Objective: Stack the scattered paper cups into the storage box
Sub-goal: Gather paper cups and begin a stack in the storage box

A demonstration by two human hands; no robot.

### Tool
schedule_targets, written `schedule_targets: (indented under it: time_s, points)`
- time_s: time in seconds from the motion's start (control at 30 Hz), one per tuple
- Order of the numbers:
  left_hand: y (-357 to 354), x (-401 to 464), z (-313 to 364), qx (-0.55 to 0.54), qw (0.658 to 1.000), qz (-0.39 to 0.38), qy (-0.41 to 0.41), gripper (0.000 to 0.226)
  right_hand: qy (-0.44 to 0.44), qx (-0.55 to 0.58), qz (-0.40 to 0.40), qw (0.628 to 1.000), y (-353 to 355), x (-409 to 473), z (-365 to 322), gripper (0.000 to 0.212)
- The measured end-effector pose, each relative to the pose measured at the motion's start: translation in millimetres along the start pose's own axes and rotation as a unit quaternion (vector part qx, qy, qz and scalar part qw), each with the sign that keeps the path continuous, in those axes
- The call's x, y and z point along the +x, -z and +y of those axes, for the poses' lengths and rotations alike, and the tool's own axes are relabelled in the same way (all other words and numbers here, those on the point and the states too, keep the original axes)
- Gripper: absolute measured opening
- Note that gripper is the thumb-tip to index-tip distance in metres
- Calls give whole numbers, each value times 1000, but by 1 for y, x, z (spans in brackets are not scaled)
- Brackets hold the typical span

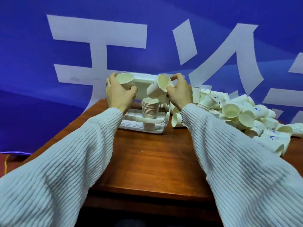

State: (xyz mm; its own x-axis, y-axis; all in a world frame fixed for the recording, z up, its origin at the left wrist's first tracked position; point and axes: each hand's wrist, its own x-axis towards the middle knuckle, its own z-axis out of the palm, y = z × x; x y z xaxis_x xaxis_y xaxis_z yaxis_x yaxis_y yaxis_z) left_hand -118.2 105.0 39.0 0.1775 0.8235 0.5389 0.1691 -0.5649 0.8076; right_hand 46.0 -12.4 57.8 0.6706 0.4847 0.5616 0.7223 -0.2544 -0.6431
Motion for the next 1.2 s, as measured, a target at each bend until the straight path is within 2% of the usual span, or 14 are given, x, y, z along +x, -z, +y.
schedule_targets:
  time_s: [0.17, 0.27, 0.43, 0.6, 0.77, 1.03, 1.1, 1.2]
  points:
    - [0, 10, -13, -3, 1000, -14, -13, 82, 9, -103, -39, 994, -24, 18, -14, 38]
    - [-5, 12, -16, -7, 999, -27, -27, 82, 5, -174, -83, 981, -34, 23, -15, 31]
    - [-14, 15, -20, -25, 997, -48, -57, 80, -21, -229, -151, 961, -53, 19, -4, 27]
    - [-28, 22, -18, -21, 993, -85, -82, 84, -31, -181, -171, 968, -57, 17, 8, 25]
    - [-48, 25, -3, 19, 980, -153, -125, 81, -55, -90, -188, 977, -58, 16, 19, 41]
    - [-62, 26, -2, 53, 971, -199, -120, 82, -58, -32, -194, 979, -59, 15, 26, 43]
    - [-64, 23, -8, 87, 961, -238, -111, 82, -70, -13, -180, 981, -62, 13, 28, 41]
    - [-70, 15, -25, 185, 929, -301, -105, 85, -85, 40, -103, 990, -66, 8, 31, 40]
